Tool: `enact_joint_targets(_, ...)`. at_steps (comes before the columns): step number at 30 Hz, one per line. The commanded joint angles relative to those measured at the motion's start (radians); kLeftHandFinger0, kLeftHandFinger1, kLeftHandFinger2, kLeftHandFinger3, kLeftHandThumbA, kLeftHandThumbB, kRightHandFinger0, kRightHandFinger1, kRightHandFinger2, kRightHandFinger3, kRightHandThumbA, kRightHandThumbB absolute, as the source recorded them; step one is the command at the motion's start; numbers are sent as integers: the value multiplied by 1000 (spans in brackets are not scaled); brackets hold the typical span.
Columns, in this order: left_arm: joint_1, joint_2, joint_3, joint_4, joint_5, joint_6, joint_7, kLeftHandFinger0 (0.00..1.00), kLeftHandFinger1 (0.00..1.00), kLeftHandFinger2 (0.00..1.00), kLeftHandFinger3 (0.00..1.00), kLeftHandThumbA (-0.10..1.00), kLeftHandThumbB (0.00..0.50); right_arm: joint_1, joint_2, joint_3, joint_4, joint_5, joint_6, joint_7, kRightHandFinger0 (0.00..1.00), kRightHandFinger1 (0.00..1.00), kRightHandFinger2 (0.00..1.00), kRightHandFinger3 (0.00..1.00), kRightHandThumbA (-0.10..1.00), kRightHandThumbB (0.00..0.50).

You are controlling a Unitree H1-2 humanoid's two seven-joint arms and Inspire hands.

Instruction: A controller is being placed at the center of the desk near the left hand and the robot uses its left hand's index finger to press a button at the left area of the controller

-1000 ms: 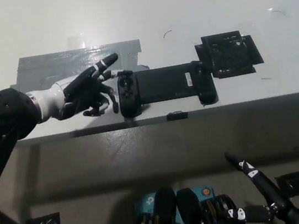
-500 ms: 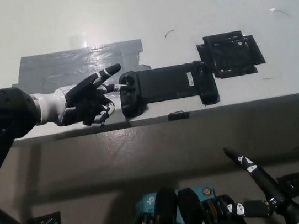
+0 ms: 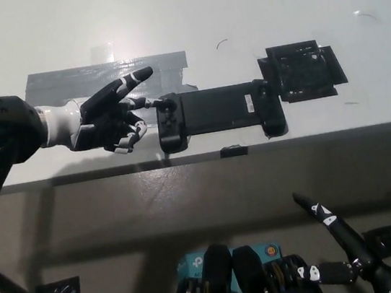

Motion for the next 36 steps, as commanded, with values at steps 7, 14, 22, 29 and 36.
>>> enact_joint_targets(7, -73, -19, 27, 38, 63, 14, -24, 0, 0, 197, 1000, 1000, 449, -22, -7, -13, -34, -7, -14, 7, 1000, 1000, 1000, 1000, 1000, 307)
enact_joint_targets(14, -58, -30, 25, 40, 99, 14, -10, 0, 0, 191, 1000, 1000, 465, -25, -6, -13, -29, -8, -17, 6, 1000, 1000, 1000, 1000, 1000, 310)
enact_joint_targets(22, -54, -40, 29, 57, 137, 14, -12, 0, 0, 189, 1000, 1000, 469, -33, -8, -16, -29, -9, -19, 4, 1000, 1000, 1000, 1000, 1000, 309)
enact_joint_targets(29, -37, -41, 36, 53, 148, 14, -23, 0, 0, 188, 1000, 1000, 460, -35, -9, -17, -42, -9, -5, 7, 1000, 1000, 1000, 1000, 1000, 308)
enact_joint_targets(36, -31, -46, 58, 66, 163, 14, -32, 0, 0, 232, 1000, 1000, 462, -38, -9, -18, -48, -16, -2, 3, 1000, 1000, 1000, 1000, 1000, 315)
